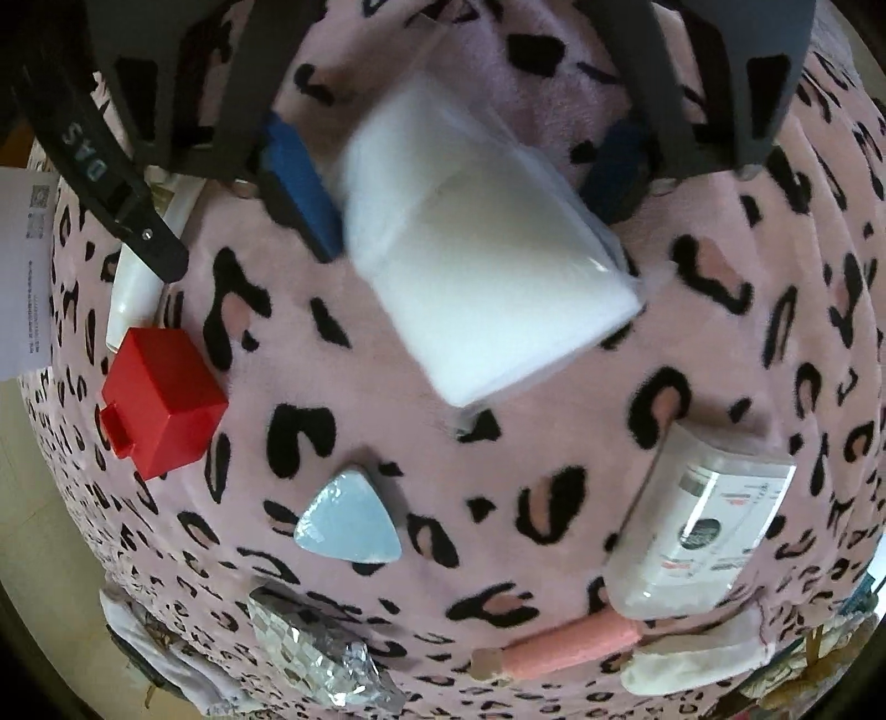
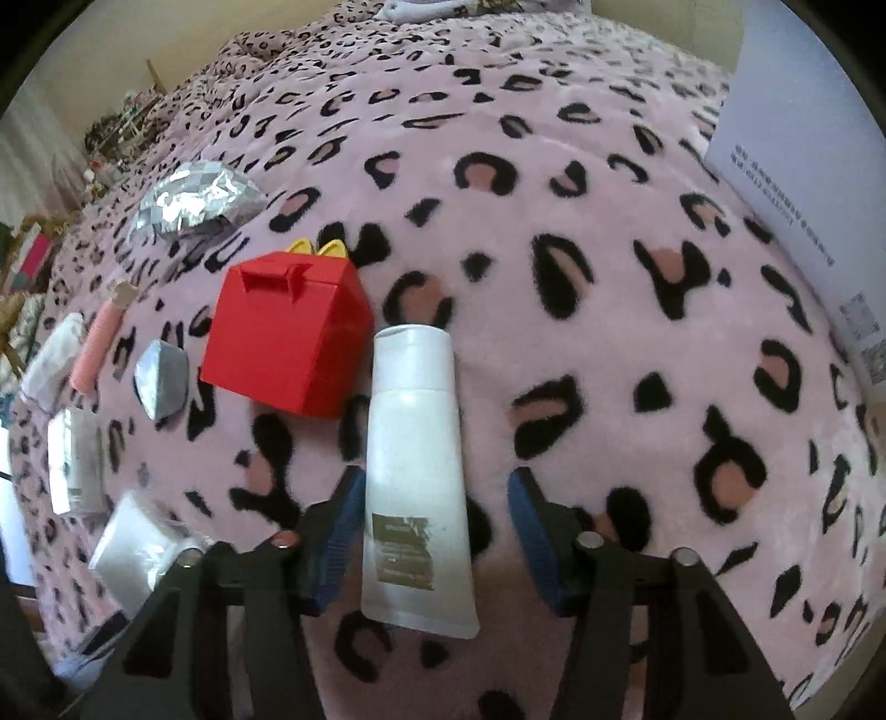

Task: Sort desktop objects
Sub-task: 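Close the left tool on the cotton-pad bag while the right tool closes on the white tube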

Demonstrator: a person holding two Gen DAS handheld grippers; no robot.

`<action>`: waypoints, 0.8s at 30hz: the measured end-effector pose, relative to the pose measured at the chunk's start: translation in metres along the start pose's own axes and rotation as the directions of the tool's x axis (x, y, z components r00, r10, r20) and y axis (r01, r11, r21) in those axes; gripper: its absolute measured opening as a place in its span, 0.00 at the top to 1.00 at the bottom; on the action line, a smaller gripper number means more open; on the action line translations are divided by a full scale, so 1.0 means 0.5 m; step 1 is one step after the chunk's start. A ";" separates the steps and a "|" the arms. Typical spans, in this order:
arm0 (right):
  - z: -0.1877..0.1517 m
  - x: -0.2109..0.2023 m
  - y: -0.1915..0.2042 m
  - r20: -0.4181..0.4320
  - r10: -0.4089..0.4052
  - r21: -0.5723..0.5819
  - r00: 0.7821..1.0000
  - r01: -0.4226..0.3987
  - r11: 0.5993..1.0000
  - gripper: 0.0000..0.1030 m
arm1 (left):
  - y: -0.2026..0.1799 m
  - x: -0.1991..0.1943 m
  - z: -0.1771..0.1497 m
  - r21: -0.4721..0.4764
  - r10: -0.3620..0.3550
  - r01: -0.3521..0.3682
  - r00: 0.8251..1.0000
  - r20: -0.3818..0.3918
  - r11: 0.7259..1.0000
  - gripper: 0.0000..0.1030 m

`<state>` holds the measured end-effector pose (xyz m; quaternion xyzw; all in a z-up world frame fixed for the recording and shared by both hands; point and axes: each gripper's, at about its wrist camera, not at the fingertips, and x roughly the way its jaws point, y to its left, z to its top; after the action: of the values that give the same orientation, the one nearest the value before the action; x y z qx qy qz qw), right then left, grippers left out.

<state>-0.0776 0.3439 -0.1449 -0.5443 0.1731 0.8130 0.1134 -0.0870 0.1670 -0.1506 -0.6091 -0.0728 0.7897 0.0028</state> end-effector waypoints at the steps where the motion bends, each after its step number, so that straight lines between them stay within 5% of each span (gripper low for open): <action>1: -0.001 0.002 0.004 0.003 0.000 -0.008 1.000 0.000 1.000 0.61 | 0.001 -0.003 -0.002 0.010 0.003 -0.003 1.000 0.007 1.000 0.35; 2: -0.002 0.005 0.009 0.005 0.003 -0.012 1.000 -0.003 1.000 0.67 | 0.002 -0.005 -0.002 0.021 0.002 -0.002 1.000 0.011 1.000 0.40; 11: -0.010 -0.005 0.005 0.060 0.011 0.012 0.998 -0.012 1.000 0.68 | 0.024 -0.025 -0.001 0.068 -0.033 0.029 0.998 0.045 0.997 0.64; 24: -0.062 -0.102 0.034 0.111 0.079 -0.010 0.991 -0.078 0.997 0.68 | 0.090 -0.086 -0.006 0.151 0.005 -0.021 0.994 0.107 0.988 0.67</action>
<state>-0.0382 0.3160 -0.1059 -0.4911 0.1853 0.8465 0.0892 -0.0695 0.1190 -0.1154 -0.5647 -0.0084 0.8243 0.0401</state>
